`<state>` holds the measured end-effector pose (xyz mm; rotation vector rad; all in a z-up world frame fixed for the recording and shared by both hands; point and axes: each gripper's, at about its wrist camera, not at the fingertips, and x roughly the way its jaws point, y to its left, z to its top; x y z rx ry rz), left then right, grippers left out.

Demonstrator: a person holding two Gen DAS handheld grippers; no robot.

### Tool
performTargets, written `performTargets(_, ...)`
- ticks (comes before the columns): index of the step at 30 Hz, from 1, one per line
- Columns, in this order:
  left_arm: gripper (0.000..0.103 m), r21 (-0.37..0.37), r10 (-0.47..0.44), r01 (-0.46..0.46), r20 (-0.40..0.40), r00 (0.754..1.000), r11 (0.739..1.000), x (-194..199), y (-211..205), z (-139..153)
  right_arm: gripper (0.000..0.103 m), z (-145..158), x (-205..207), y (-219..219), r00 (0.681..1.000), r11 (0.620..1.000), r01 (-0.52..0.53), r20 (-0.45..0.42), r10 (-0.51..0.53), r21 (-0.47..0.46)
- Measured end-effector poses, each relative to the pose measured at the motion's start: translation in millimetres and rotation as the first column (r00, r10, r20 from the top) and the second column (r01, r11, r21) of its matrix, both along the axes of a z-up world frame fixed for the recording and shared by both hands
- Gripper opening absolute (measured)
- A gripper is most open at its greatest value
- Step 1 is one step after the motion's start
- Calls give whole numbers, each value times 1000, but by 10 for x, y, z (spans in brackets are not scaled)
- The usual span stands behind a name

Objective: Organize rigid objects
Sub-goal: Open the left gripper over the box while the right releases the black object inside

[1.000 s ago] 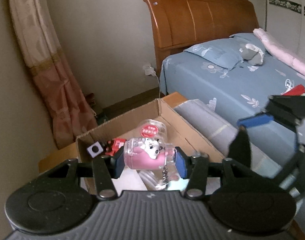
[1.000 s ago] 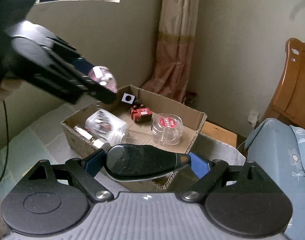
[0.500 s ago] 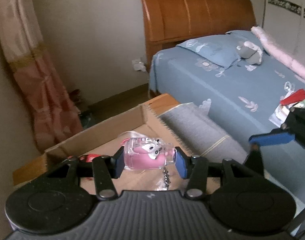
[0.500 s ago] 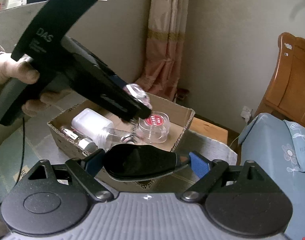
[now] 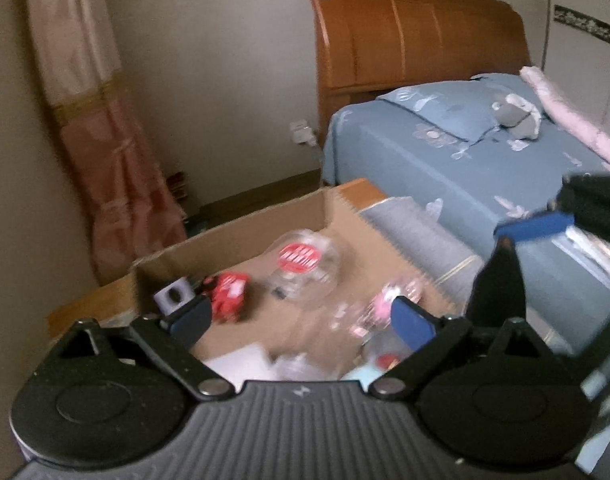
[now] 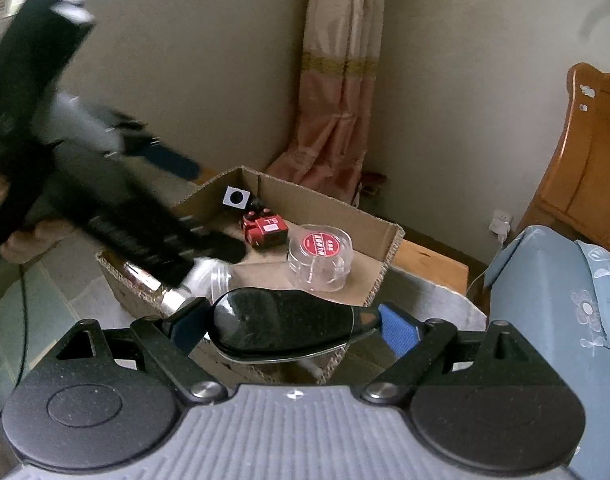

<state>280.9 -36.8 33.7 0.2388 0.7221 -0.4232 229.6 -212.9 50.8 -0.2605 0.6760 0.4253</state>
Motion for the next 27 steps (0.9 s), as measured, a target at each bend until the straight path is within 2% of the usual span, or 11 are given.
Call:
performTargets(8, 96, 2, 69, -69, 0, 998, 998, -233, 523, -125, 93, 41, 311, 290, 999, 1000, -10, -41, 10, 10)
performTargets(16, 96, 63, 70, -70, -4, 998, 996, -346, 667, -213, 93, -24, 712, 670, 989, 1000, -14, -148, 14, 2)
performTargets(27, 96, 80, 99, -100, 21, 995, 992, -416, 809, -232, 93, -236, 1237, 1135, 952, 998, 34, -303, -46, -47)
